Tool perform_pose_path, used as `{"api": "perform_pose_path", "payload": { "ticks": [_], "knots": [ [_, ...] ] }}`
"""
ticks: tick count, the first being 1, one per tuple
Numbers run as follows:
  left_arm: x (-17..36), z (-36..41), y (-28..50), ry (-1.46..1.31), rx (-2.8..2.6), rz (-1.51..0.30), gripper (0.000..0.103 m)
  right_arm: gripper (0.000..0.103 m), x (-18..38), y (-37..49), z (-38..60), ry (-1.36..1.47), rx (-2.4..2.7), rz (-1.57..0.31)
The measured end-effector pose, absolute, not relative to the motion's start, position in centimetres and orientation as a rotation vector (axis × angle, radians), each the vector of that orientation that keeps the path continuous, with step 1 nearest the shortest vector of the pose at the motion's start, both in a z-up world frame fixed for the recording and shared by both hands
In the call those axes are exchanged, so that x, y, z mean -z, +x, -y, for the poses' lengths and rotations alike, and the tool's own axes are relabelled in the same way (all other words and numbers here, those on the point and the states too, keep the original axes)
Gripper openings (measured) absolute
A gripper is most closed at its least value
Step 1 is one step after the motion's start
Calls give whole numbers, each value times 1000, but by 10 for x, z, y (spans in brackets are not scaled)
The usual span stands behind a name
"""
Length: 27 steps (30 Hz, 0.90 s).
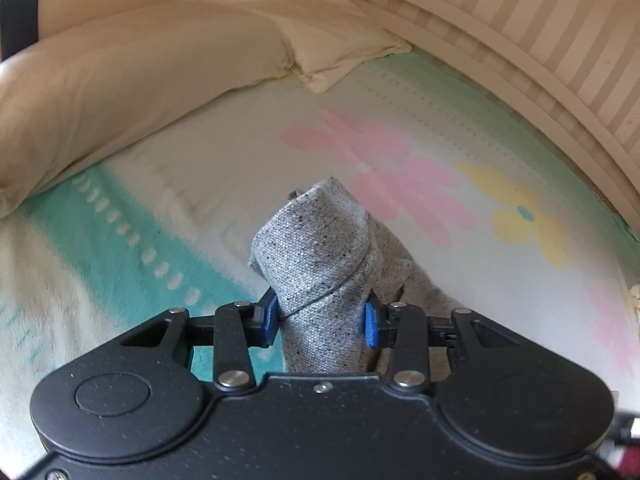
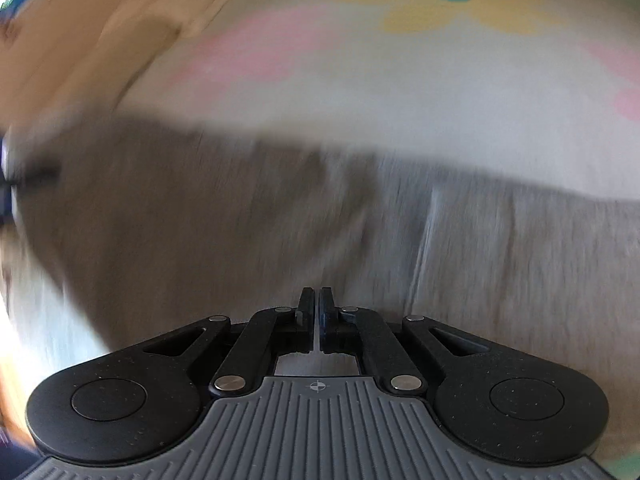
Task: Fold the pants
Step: 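Grasp the folded sweatpants end with the left tool and lift it, then fold the lifted end over the bundle with the left tool and release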
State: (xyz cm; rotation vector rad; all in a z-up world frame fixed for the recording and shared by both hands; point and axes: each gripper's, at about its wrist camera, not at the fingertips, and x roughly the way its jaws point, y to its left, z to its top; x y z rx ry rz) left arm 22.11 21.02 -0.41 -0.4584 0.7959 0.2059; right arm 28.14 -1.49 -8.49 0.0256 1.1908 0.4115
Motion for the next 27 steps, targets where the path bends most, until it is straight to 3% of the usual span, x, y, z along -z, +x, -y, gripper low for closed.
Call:
{"api": "perform_pose_path", "payload": {
  "ticks": [4, 9, 18, 27],
  "knots": [
    [-13, -197, 215, -417, -180, -761, 47, 2, 100, 246, 19, -24, -469, -1283],
    [-38, -175, 205, -400, -136, -719, 46, 2, 86, 217, 34, -60, -596, -1263],
    [-81, -85, 191, -272, 16, -647, 46, 5, 51, 229, 133, 170, -416, -1096],
    [-40, 53, 217, -131, 254, -769, 50, 5, 71, 255, 195, 288, -120, -1124]
  ]
}}
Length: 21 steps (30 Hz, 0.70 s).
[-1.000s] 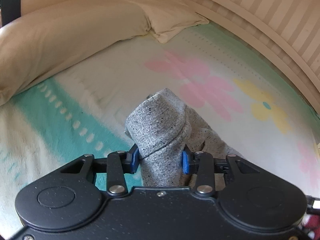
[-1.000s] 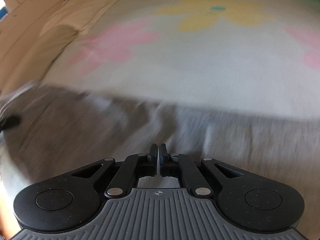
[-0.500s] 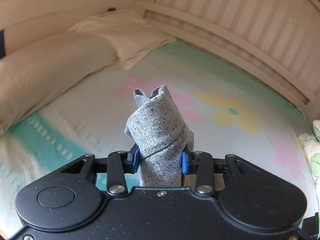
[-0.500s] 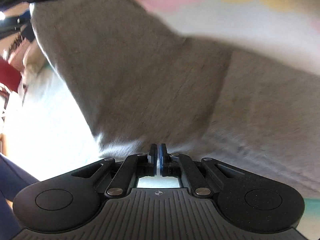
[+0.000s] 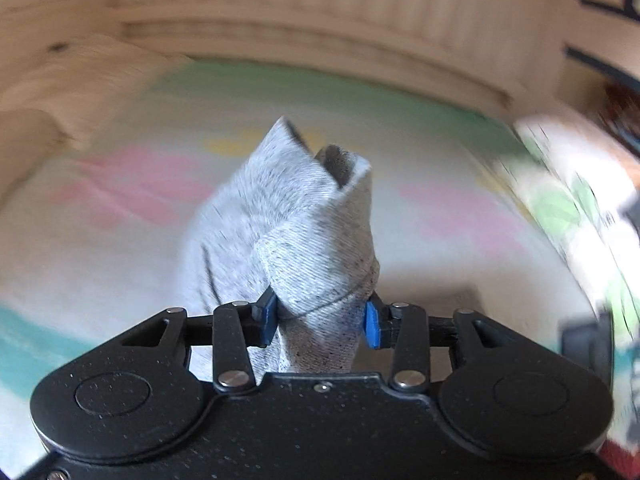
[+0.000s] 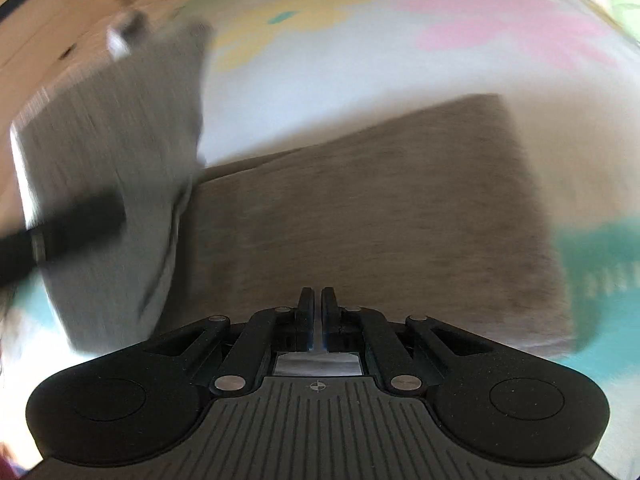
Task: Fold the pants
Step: 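Fold the lifted end over the bundle with the left tool and release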
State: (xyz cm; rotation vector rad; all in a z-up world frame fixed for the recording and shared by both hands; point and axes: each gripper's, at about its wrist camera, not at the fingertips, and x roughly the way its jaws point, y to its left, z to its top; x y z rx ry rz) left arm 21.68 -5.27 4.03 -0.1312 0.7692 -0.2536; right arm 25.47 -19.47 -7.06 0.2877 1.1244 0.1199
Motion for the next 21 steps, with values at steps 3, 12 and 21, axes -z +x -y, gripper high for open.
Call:
{"api": "perform_pose_path", "payload": {
  "ticks": [3, 12, 21],
  "knots": [
    [-24, 81, 220, -80, 316, -847, 50, 5, 69, 256, 209, 306, -63, -1123],
    [-49, 50, 225, -211, 435, -785, 54, 6, 63, 258, 222, 375, -11, -1045],
    [-25, -5, 243, -197, 192, -877, 60, 43, 46, 245, 241, 532, 2, -822]
  ]
}}
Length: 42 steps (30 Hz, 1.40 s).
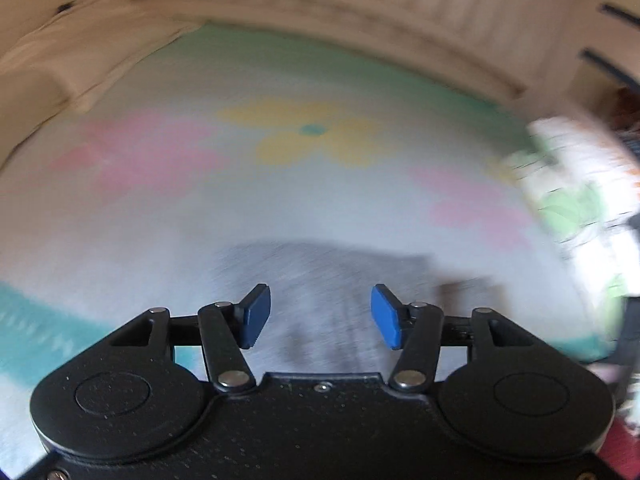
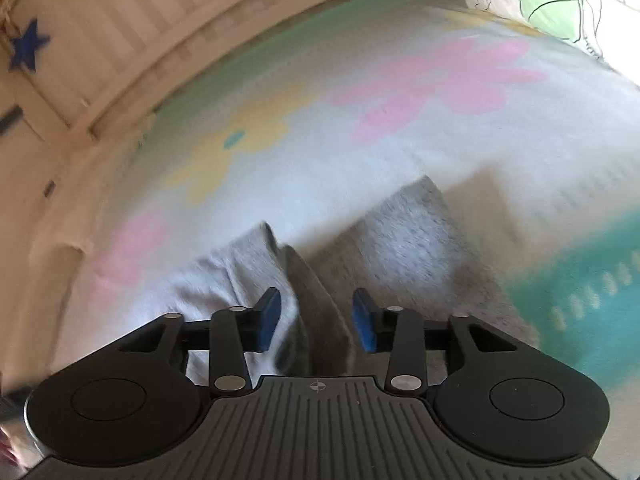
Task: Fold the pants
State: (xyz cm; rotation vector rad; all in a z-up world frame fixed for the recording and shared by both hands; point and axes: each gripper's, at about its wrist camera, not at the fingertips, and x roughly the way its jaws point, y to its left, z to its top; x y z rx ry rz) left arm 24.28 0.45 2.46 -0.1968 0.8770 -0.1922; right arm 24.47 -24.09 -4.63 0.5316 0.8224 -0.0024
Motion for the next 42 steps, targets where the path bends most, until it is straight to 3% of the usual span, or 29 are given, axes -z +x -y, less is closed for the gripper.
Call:
{"api": "perform_pose_path", "payload": {
  "ticks": [4, 12, 17, 18, 21, 22, 33, 42],
  "knots": [
    [8, -19, 247, -154, 128, -966, 60, 53, 61, 255, 226, 541, -42, -869],
    [74, 5, 256, -85, 257, -1152, 60, 59, 79, 271, 202, 503, -41, -977],
    [61, 1, 264, -144, 281, -1133, 59, 59, 81, 280, 198, 535, -84, -1011],
    [54, -7, 266, -179, 265, -1111, 59, 55, 83, 282, 197, 538, -108, -1021],
    [32, -32, 273, -226, 164, -1028, 60, 16, 74, 281, 186, 479, -147, -1004],
    [26, -41, 274, -235, 127, -1001, 60, 14, 67, 279, 181, 434, -154, -988],
    [18, -82, 274, -294, -66, -989, 60, 11, -38, 243, 187, 289, -265, -692],
    [14, -27, 267, -178, 90, -987, 60, 11, 45, 279, 246, 247, 15, -990]
  ]
}}
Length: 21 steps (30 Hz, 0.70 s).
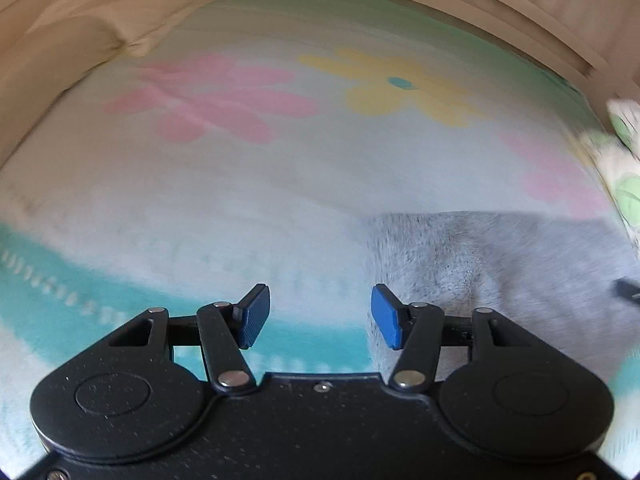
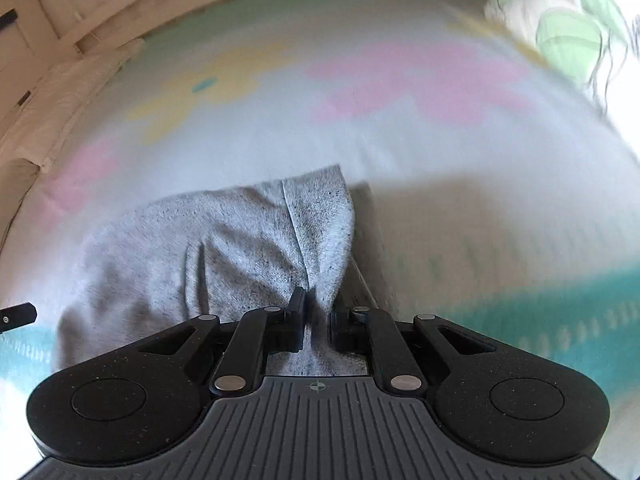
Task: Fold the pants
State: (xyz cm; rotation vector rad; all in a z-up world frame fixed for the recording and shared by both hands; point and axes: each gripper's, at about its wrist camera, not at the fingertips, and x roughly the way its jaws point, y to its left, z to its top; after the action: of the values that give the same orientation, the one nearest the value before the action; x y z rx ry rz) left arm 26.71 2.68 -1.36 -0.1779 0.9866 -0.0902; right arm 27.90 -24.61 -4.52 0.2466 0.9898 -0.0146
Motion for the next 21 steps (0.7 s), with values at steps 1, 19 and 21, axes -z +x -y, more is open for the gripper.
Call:
{"api": "perform_pose_path", "payload": {
  "ticks": [1, 19, 21],
  "knots": [
    [14, -20, 266, -166, 110, -988, 60, 11, 45, 279, 246, 248, 9, -984],
    [60, 20, 246, 11, 236, -1154, 64, 18, 23, 274, 257, 231, 94, -876],
    [42, 16, 245, -6, 199, -1086, 61, 18, 10, 273, 248, 176, 79, -801]
  ]
}}
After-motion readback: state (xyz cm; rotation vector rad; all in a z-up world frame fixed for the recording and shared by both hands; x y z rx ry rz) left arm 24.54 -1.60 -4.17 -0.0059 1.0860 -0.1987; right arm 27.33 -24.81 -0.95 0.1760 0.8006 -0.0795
